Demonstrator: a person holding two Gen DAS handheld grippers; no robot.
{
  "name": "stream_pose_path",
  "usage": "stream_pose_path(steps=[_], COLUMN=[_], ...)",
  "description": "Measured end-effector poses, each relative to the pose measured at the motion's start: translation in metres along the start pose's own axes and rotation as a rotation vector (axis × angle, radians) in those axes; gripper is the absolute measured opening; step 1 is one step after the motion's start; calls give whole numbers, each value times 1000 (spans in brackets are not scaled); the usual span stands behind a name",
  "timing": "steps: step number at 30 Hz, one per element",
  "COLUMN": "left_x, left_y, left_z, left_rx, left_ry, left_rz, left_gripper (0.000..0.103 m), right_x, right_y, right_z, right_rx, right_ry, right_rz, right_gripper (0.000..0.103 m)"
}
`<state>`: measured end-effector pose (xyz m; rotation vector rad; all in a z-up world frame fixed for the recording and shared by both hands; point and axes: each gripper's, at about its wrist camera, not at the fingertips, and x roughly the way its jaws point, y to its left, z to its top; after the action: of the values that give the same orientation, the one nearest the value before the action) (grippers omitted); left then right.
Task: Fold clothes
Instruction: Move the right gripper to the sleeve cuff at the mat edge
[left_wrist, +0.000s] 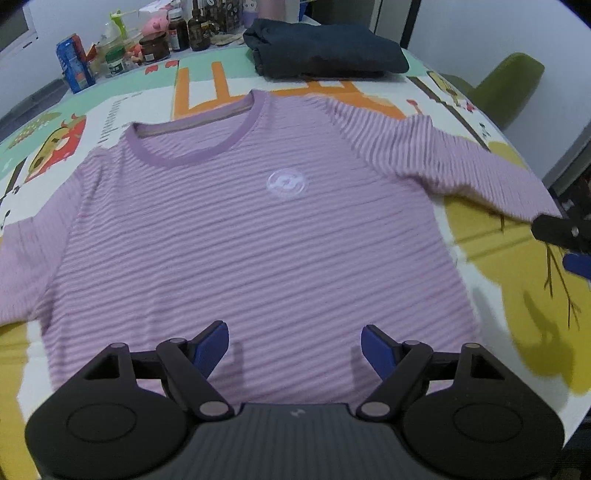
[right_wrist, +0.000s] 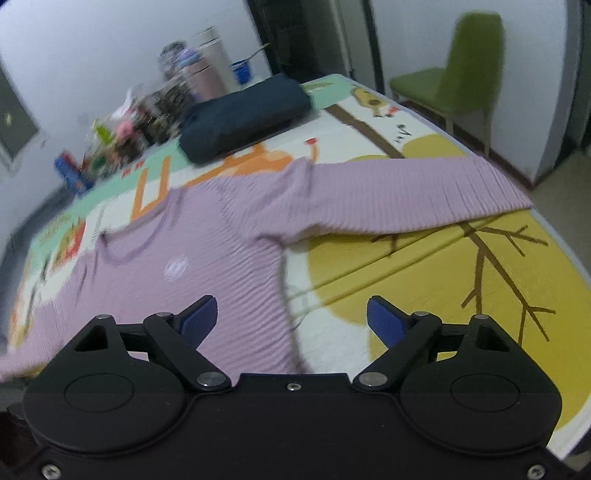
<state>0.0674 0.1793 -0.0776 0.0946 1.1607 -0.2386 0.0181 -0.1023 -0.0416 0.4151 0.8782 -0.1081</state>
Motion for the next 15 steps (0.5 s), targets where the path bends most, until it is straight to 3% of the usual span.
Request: stream_pose_path(steps=[10,15], left_x=[42,57], left_y=[-58,-74], left_z=[55,71], left_rx=[-6,-17], left_ry=[10,22], left_rz=[5,1], left_gripper=[81,81], right_x=[41,58], right_y=[-105,-149], right_z=[43,47], right_rx=[213,410], right_ry=[38,36], right_rz=[47,117], right_gripper=[86,86])
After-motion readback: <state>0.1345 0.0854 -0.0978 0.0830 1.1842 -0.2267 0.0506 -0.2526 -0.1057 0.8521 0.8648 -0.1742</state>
